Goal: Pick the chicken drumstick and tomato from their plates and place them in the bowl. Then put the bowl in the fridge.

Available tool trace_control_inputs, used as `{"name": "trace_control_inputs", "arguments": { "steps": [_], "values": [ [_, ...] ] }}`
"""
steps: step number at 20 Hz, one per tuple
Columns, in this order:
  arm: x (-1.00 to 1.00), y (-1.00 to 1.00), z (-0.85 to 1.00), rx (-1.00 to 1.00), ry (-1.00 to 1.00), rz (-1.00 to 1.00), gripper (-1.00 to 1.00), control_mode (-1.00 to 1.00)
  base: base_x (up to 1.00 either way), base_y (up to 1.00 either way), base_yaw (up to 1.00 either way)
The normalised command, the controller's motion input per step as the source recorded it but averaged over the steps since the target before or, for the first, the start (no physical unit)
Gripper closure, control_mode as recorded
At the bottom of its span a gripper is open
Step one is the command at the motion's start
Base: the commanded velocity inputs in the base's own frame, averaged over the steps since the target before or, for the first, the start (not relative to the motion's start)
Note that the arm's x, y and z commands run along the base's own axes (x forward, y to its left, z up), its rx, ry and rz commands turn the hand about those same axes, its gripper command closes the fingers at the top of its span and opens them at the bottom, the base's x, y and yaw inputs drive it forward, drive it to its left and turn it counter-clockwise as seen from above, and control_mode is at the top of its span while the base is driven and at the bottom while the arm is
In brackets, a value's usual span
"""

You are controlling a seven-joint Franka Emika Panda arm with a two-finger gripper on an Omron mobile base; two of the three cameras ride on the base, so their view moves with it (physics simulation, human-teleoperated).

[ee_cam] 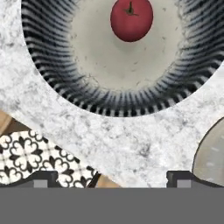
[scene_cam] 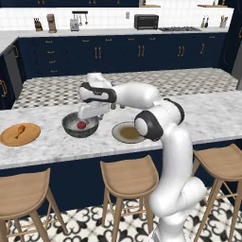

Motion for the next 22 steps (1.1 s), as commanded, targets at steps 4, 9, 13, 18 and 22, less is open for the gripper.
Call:
{"name": "trace_control_inputs", "arguments": {
  "steps": [4,9,13,18,22],
  "values": [
    [-0.95,-0.4,0.26,0.02,0.0,-0.21,-1.0,-1.0,0.0,0.0,0.0],
    [-1.0,-0.33,0.08,0.03,0.0,-0.19,-1.0,-1.0,0.0,0.0,0.0],
    [-1.0,-0.35,0.0,0.01,-0.04,-0.09,-1.0,-1.0,0.0,0.0,0.0],
    [-0.56,-0.15,0.0,0.01,-0.07,-0.03,-1.0,-1.0,0.0,0.0,0.0],
    [0.0,0.0,0.0,0.0,0.0,0.0,-1.0,-1.0,0.0,0.0,0.0]
  ]
}}
